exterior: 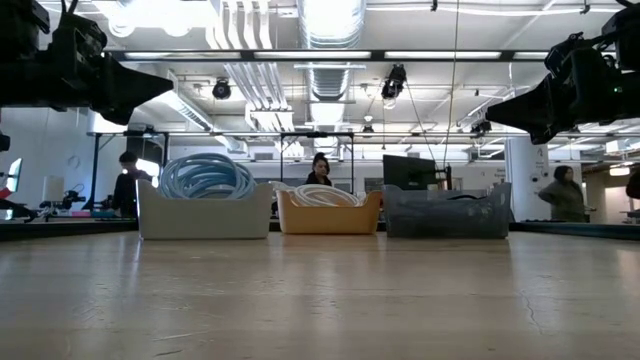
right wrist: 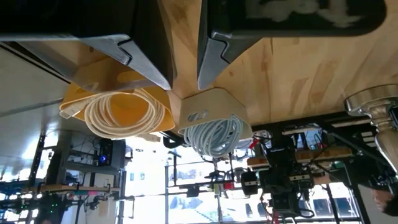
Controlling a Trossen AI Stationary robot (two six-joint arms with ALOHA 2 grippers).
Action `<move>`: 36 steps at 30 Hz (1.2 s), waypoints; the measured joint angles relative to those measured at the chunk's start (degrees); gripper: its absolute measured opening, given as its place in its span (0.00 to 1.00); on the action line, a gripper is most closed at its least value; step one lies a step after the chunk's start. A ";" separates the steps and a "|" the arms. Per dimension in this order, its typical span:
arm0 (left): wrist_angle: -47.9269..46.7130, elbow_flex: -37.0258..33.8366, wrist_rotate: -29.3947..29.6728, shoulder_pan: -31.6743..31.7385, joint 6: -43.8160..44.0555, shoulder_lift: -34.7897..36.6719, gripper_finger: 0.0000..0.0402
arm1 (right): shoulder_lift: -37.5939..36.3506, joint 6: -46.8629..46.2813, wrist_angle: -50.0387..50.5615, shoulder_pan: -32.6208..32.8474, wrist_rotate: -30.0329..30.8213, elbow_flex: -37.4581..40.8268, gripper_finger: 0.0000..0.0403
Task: Pick & Place USB Port
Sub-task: Return to Home Position
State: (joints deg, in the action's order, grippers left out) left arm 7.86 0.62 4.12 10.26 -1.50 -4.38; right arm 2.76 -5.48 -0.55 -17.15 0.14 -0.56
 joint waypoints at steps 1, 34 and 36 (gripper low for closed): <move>0.00 0.00 0.00 -0.01 0.00 0.00 0.03 | 0.00 0.03 0.01 0.00 0.00 0.00 0.18; 0.01 0.02 0.00 0.00 0.01 0.00 0.03 | 0.02 0.05 -0.01 0.00 0.00 0.00 0.18; 0.00 0.02 -0.01 -0.02 0.00 0.00 0.03 | 0.01 -0.07 0.00 0.00 0.01 0.00 0.19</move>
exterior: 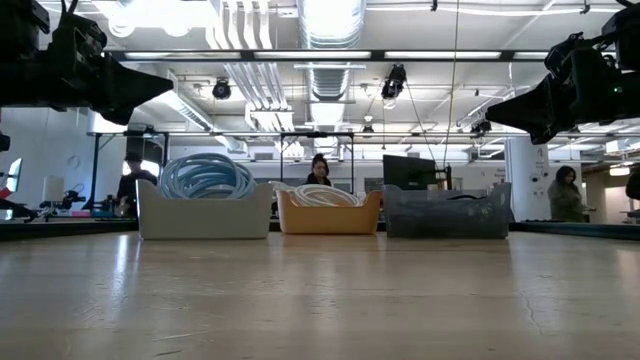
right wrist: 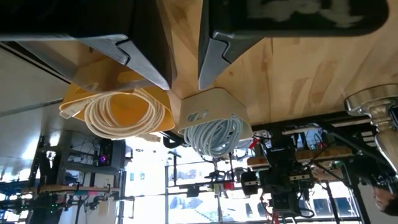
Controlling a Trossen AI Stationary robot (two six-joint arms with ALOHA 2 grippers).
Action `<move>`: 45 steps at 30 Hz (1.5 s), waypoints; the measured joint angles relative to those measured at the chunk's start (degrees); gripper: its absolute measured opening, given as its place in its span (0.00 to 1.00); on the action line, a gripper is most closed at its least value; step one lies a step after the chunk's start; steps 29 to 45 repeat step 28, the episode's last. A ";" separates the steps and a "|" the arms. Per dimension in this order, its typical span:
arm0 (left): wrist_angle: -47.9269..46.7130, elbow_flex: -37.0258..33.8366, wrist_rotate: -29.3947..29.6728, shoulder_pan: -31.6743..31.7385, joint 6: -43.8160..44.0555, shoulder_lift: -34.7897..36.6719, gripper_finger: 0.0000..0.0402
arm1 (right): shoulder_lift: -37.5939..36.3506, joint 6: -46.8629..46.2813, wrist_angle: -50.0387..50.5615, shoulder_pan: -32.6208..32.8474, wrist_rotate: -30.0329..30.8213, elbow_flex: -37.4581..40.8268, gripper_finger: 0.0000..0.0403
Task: Pick & Place USB Port
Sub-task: Return to Home Position
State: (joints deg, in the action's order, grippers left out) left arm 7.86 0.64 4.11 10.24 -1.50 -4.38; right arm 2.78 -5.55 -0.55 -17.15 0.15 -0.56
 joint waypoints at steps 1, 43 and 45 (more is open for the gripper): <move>0.00 0.00 0.01 0.00 0.00 0.00 0.03 | -0.01 -0.01 0.01 0.00 0.00 0.00 0.19; 0.00 0.02 -0.01 0.01 0.00 0.02 0.03 | 0.00 0.14 0.00 0.00 0.00 0.00 0.17; 0.00 0.02 -0.01 0.01 0.00 0.02 0.03 | 0.00 0.14 0.00 0.00 0.00 0.00 0.17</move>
